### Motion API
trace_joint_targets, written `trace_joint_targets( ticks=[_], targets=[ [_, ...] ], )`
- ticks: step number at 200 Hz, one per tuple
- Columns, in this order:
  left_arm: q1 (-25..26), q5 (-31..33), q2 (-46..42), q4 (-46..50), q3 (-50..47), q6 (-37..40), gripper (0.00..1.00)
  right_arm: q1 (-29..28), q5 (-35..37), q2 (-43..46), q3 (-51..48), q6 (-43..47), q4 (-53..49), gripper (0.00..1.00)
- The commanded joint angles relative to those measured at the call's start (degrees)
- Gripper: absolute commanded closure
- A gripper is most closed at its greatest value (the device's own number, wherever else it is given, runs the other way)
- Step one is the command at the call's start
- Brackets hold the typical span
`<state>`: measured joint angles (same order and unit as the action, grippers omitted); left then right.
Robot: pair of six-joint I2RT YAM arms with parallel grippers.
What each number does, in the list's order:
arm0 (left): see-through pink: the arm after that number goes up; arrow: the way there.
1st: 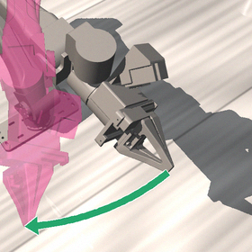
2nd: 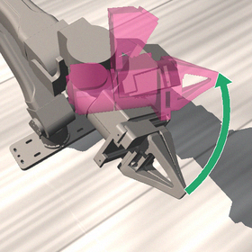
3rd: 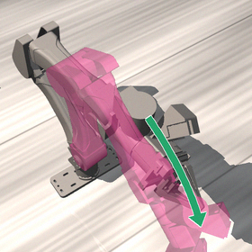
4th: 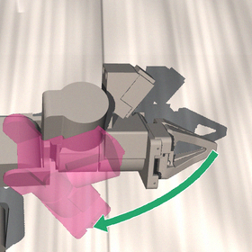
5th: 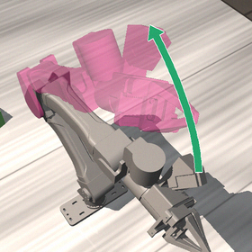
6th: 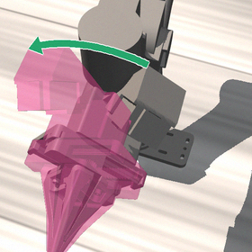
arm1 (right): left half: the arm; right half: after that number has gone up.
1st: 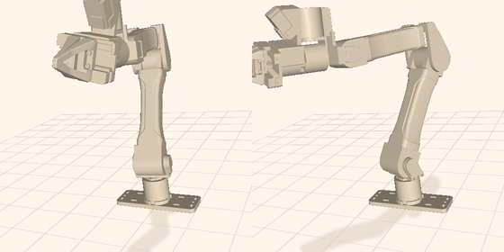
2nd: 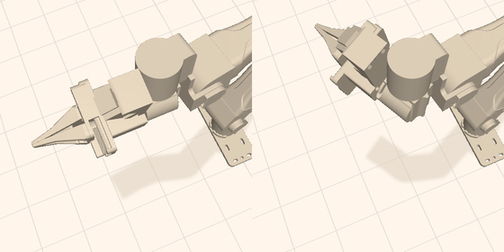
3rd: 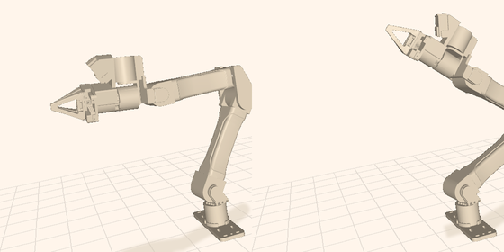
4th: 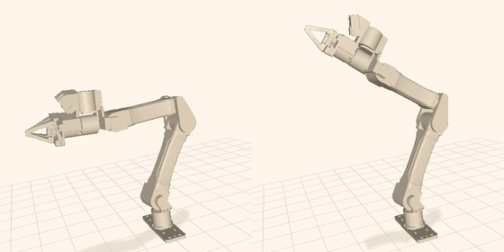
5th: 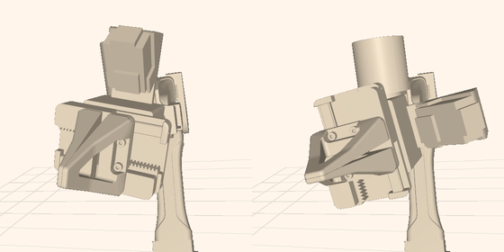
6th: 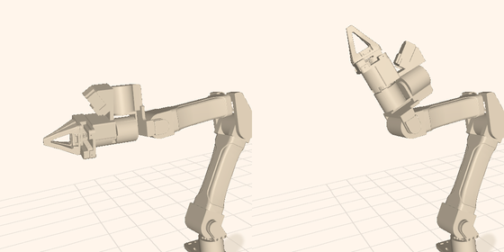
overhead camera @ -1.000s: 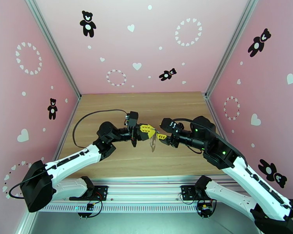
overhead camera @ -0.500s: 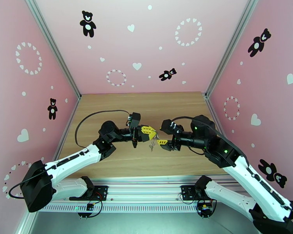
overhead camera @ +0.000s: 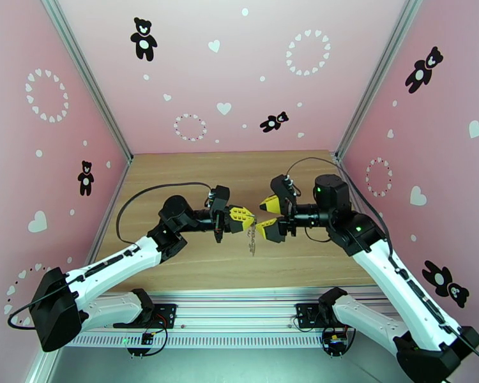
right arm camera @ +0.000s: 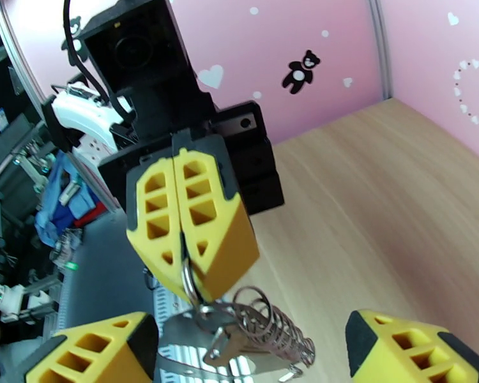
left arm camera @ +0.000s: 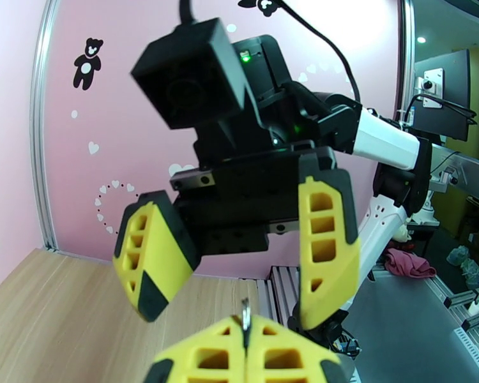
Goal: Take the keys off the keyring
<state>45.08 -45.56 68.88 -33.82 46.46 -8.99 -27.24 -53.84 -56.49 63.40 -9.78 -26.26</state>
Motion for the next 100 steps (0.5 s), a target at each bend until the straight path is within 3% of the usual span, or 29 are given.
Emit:
trace_joint_targets(
  ticks=[1,100],
  targets=[
    [-0.33,-0.68,-0.2,-1.77,1.36,0.91,1.0,0.24,-3.56,0.27,-1.2,-10.12,8.81,0.17],
    [-1.82,-0.4,1.08,-2.95,1.66,1.61,1.0,-2.26,-1.64,0.87,-5.26,-19.2,15.56,0.15]
  ],
)
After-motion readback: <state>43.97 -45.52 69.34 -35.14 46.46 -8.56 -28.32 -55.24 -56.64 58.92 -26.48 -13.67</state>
